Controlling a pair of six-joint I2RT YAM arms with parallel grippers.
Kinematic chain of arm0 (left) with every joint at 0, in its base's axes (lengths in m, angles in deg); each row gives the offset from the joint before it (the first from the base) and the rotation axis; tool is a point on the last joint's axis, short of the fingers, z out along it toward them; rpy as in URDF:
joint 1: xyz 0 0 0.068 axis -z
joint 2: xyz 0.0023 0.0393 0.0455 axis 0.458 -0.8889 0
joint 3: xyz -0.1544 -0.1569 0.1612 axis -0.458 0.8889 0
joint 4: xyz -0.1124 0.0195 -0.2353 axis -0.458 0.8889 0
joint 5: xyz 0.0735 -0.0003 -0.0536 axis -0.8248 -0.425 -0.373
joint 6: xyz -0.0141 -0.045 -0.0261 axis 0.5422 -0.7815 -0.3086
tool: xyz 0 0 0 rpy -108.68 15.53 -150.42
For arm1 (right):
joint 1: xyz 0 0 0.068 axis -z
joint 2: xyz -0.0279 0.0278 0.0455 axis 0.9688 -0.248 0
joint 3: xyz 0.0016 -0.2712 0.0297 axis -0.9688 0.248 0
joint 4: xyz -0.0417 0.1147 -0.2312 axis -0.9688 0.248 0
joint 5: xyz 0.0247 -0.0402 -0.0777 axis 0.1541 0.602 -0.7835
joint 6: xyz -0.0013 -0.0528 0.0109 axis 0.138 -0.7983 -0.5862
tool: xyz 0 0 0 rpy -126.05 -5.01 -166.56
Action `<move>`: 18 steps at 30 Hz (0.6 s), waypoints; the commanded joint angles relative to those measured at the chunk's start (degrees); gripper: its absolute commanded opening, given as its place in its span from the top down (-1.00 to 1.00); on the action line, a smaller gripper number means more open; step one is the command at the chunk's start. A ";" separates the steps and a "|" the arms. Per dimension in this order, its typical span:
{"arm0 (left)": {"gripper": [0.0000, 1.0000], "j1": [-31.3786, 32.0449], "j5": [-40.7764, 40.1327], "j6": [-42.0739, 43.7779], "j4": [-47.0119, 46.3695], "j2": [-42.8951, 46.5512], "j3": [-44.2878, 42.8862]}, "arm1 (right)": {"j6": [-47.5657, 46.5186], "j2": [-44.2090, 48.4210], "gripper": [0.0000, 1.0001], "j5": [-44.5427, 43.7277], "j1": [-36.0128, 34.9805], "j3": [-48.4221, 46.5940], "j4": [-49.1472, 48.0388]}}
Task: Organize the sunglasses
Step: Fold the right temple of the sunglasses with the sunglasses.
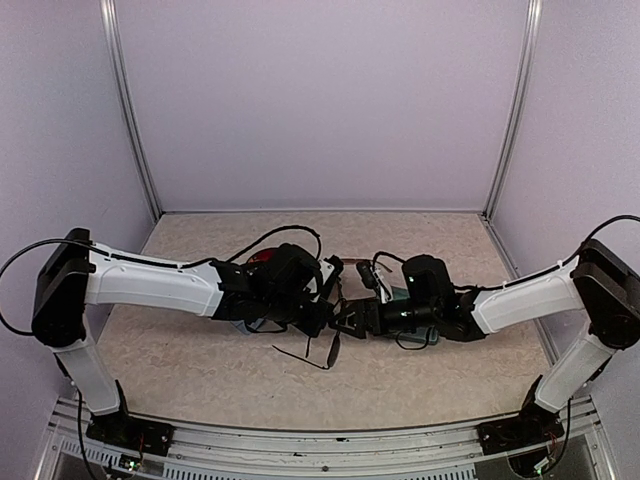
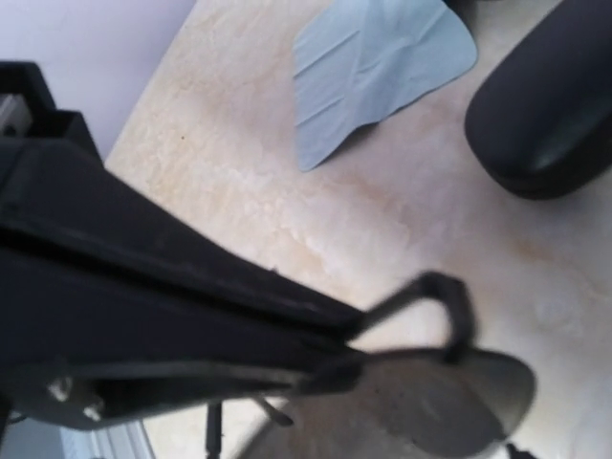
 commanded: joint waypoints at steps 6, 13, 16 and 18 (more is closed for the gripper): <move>1.00 1.05 -0.95 0.48 -4.19 2.88 1.68 | 5.78 -1.56 -0.52 5.14 2.59 3.96 -9.15; 1.00 1.38 -0.84 0.97 -4.60 3.17 1.76 | 8.40 -2.76 -0.40 7.14 3.80 5.09 -12.94; 1.00 1.43 -0.76 1.06 -4.88 3.19 1.88 | 9.49 -3.15 -0.33 7.99 4.41 5.88 -15.38; 1.00 1.42 -0.57 1.20 -4.96 3.19 1.89 | 9.96 -3.31 -0.31 8.31 4.70 6.11 -16.06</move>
